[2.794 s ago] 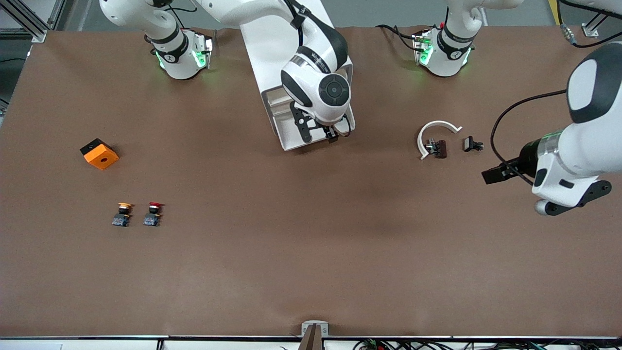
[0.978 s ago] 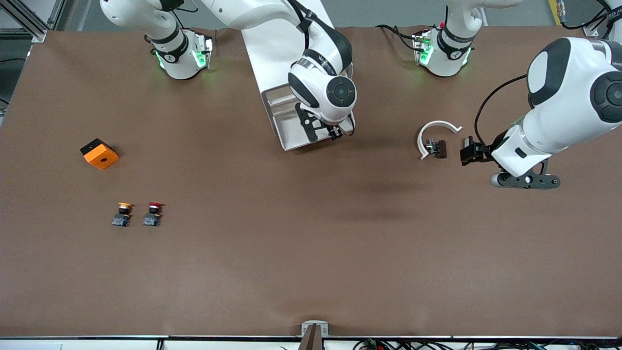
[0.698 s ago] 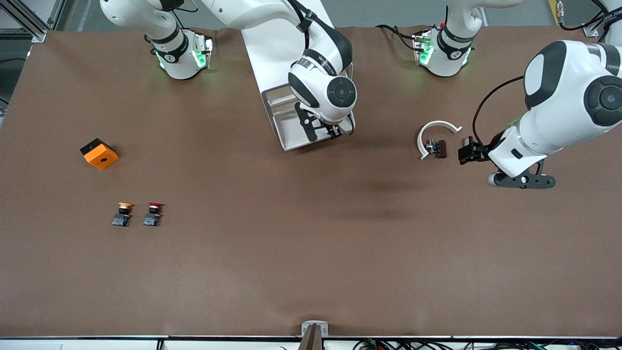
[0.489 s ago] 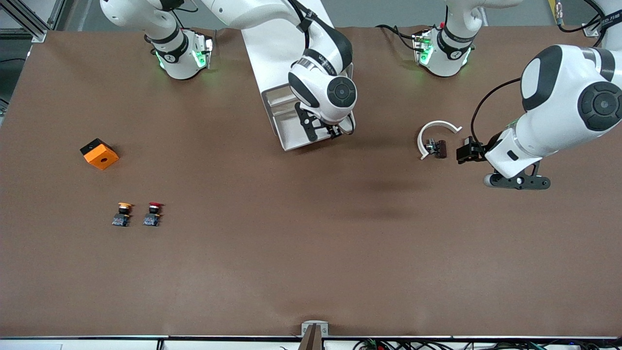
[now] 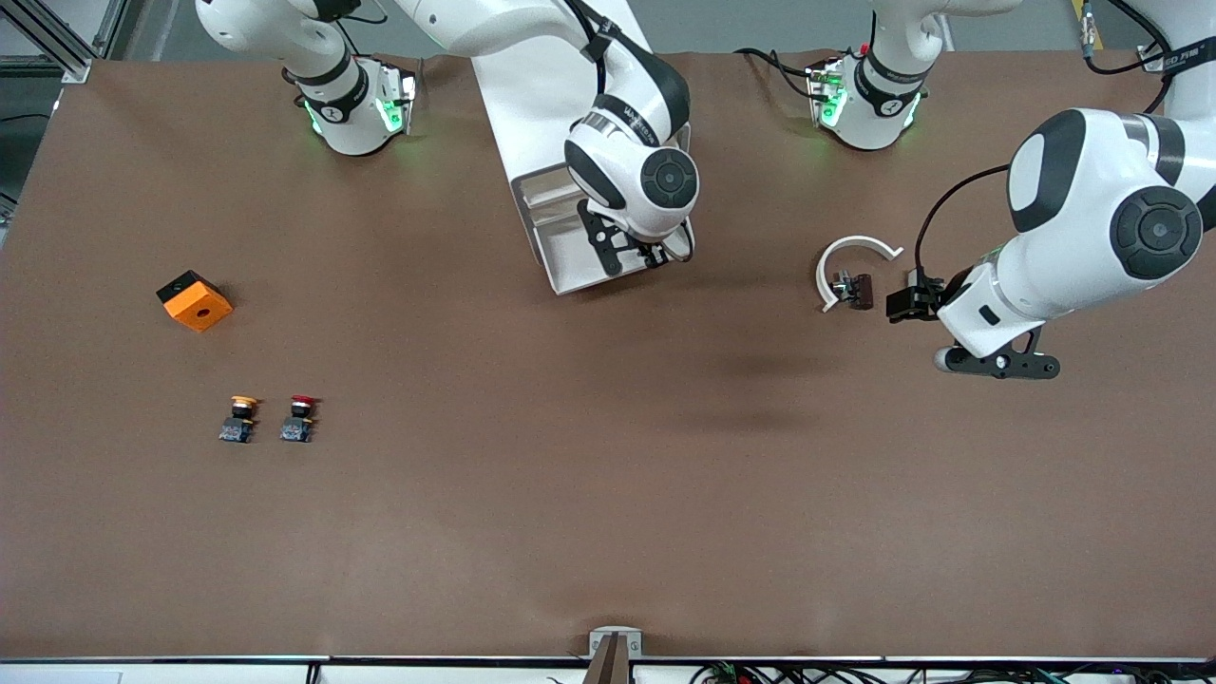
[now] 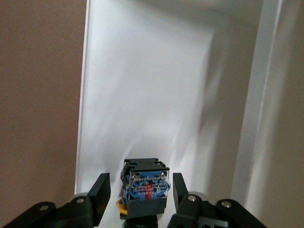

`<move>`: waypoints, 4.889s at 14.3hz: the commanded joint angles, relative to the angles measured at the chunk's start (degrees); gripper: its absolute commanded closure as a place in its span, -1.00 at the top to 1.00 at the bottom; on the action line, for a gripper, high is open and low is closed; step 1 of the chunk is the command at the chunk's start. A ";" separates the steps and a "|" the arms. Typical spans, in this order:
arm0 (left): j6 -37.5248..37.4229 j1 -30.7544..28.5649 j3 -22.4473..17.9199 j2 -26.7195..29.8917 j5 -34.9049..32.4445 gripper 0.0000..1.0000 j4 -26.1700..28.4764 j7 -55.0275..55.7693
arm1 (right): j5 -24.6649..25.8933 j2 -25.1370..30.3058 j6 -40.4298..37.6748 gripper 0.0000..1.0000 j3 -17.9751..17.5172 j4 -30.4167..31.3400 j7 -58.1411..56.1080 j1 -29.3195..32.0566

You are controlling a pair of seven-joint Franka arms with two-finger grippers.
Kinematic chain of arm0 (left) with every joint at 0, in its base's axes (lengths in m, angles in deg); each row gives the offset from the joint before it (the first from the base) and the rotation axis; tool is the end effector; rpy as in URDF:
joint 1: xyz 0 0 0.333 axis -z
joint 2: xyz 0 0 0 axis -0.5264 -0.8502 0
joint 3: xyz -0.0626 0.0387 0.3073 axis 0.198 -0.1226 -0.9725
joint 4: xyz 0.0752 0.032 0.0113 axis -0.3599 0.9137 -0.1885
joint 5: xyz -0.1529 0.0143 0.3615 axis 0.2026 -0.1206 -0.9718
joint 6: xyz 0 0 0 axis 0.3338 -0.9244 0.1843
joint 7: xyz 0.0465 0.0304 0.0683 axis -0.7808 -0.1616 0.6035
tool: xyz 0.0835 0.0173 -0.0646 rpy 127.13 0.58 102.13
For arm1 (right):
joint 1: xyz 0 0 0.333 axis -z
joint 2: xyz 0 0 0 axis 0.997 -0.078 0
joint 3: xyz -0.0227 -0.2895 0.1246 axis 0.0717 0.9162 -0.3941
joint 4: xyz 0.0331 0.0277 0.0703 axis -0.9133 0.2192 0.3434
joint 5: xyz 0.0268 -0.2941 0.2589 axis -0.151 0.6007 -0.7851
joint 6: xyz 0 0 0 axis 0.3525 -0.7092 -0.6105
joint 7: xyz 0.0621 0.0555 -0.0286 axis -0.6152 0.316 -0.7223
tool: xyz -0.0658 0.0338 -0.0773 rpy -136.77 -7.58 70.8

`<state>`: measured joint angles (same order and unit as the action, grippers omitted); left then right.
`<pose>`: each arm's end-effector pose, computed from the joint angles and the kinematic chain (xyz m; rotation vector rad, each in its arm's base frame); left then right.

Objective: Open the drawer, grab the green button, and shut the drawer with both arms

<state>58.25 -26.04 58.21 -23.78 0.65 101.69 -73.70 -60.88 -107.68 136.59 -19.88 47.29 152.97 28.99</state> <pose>0.5842 -0.1034 0.4435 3.0951 -0.1511 -0.2767 0.3870 0.5846 0.2723 2.4332 -1.5402 -0.3372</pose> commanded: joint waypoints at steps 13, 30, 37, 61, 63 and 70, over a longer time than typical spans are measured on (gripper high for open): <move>0.36 0.07 0.21 -1.20 -1.06 1.00 0.46 -0.84 | -1.01 -1.21 0.78 -1.00 0.49 -1.40 -1.80 -0.51; 15.02 17.97 1.00 -13.23 -0.09 1.00 0.02 26.45 | 6.19 4.59 -15.13 -1.00 1.11 -13.10 -53.44 21.45; 22.60 26.42 1.97 -20.71 8.42 1.00 -0.16 40.38 | 12.78 9.68 -4.45 -1.00 1.20 -1.80 -81.84 32.44; 22.16 33.03 10.76 -22.29 19.42 1.00 3.19 54.18 | 32.12 5.92 32.59 -1.00 1.02 23.38 -89.79 44.41; 21.81 31.72 9.10 -21.33 18.46 1.00 2.49 54.53 | 31.94 4.77 32.68 -1.00 0.93 23.12 -89.34 43.96; 13.04 16.44 7.33 -19.57 2.21 1.00 -7.26 50.85 | 31.86 3.80 33.47 -1.00 0.76 23.12 -87.41 43.61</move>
<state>74.56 -6.97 65.16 -44.73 6.47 95.95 -21.44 -29.56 -103.36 170.00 -18.63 71.16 64.32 72.26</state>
